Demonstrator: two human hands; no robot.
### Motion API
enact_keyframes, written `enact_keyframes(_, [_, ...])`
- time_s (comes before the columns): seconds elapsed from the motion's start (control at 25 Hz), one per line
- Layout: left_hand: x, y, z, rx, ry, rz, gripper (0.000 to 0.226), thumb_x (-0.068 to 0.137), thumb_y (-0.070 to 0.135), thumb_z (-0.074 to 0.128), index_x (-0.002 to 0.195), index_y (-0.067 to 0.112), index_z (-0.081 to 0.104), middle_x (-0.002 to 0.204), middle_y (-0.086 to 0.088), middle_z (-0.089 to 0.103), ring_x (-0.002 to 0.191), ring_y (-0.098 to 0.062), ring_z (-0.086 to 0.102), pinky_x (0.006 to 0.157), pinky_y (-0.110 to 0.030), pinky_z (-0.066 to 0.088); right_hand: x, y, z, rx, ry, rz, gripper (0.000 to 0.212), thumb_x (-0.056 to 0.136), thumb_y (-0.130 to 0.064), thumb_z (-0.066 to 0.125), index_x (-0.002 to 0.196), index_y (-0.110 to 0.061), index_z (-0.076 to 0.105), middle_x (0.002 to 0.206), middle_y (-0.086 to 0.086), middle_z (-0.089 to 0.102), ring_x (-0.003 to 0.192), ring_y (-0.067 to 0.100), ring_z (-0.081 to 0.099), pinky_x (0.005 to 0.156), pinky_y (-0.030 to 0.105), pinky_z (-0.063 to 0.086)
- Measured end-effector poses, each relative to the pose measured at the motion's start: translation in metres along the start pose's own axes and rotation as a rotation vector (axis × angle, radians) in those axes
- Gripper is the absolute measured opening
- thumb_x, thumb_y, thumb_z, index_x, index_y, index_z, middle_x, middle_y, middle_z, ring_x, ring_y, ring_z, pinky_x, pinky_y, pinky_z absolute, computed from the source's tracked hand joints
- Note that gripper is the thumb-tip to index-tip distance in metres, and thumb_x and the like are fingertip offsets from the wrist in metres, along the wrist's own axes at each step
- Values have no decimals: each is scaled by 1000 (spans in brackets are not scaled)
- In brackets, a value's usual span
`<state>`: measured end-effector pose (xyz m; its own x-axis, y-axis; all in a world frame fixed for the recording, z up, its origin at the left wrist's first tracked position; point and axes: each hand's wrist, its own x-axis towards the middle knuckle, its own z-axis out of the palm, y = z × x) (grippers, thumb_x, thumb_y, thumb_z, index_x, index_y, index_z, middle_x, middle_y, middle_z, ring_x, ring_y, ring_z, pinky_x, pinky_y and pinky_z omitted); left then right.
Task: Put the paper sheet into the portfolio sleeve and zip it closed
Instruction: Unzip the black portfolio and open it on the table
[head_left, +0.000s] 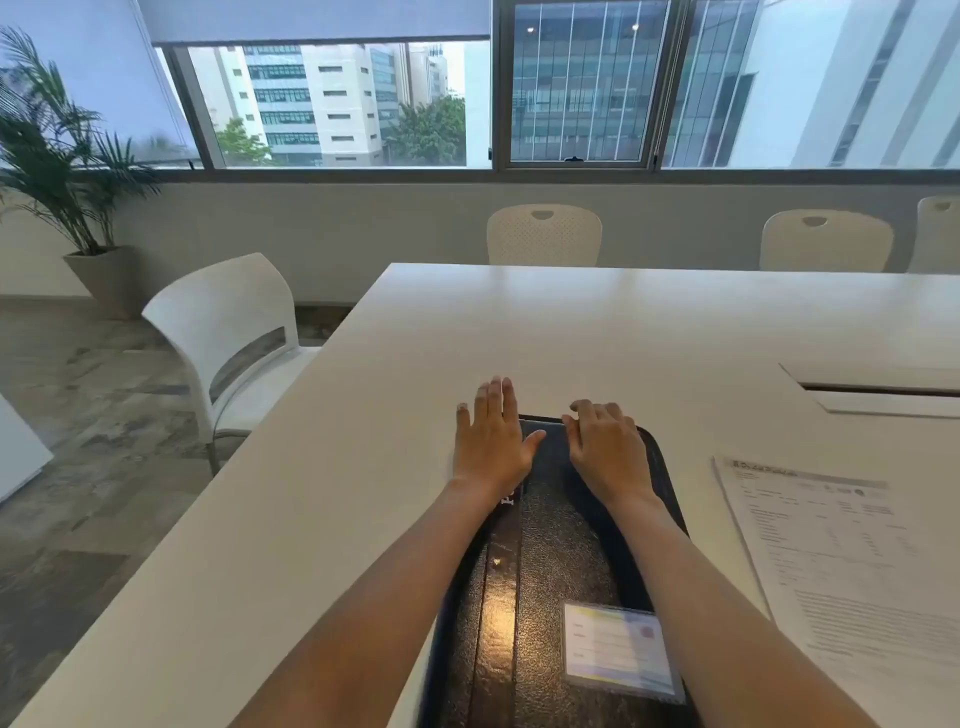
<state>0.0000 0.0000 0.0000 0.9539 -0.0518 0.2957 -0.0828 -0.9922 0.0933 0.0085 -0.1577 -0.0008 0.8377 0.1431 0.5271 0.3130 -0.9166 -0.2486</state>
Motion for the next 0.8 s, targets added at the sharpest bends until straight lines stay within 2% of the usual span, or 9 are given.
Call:
enact_keyframes(0.08, [5,-8,5,7,-4,-37,82,96,60,30,152,4,9,158,-14,18,144,-30,16,113,-51,24,5,-1,9,-4,-34,3,25,98,-25,50,103,-6,65,98,12,71,97,28,62,79,39,50])
enact_keyframes(0.24, [20,-29,18,6,-2,-66,76,93,61,36,146,6,29,151,-14,33,138,-30,28,108,-50,26,20,-4,31,-13,-118,60,29,98,-25,49,106,-4,67,105,13,68,105,27,55,87,38,47])
enact_keyframes(0.44, [35,-52,24,-59,-65,-142,94,75,83,42,139,14,42,149,-11,33,136,-30,30,105,-54,28,55,-17,58,44,-161,196,35,94,-37,54,102,-8,72,104,14,70,108,31,52,87,42,42])
enact_keyframes(0.64, [40,-60,28,-147,-62,-166,104,65,89,44,138,16,40,148,-10,35,137,-29,30,107,-55,26,102,-46,79,53,-442,338,59,79,-68,56,96,-13,71,102,8,70,107,29,56,92,42,44])
enact_keyframes(0.72, [39,-63,31,-167,-41,-183,108,62,92,42,137,14,37,144,-8,39,133,-28,34,108,-56,25,117,-56,84,41,-594,376,57,73,-67,62,96,-14,63,101,7,66,103,28,58,92,44,44])
enact_keyframes(0.8, [39,-66,34,-168,-43,-207,109,61,94,38,136,14,37,141,-8,41,132,-28,35,108,-57,24,132,-64,89,42,-734,402,48,71,-56,68,93,-15,59,100,5,65,98,27,59,92,44,46])
